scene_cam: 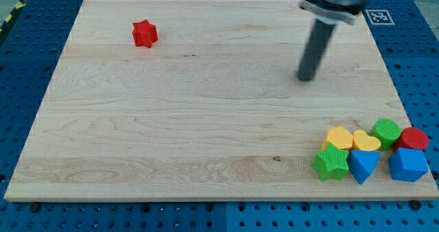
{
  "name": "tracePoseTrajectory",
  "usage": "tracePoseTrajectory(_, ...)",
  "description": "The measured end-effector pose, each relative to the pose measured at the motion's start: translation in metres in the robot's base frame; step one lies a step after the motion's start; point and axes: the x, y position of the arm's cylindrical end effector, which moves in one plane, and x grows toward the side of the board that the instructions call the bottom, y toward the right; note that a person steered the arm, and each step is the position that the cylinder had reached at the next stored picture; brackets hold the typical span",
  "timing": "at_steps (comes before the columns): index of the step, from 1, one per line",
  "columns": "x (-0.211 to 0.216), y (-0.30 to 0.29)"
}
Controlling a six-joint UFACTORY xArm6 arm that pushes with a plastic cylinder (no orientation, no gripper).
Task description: Push the red star into the yellow hexagon
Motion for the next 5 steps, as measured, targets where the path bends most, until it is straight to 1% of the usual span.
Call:
tracePoseTrajectory(1,0.005,-0.086)
tracePoseTrajectory(2,0.027,-0.191)
tracePoseTrajectory(3,0.020,-0.294)
tracePoseTrajectory(4,-0.025,-0.368)
tracePoseTrajectory(5,-0.074,-0.402)
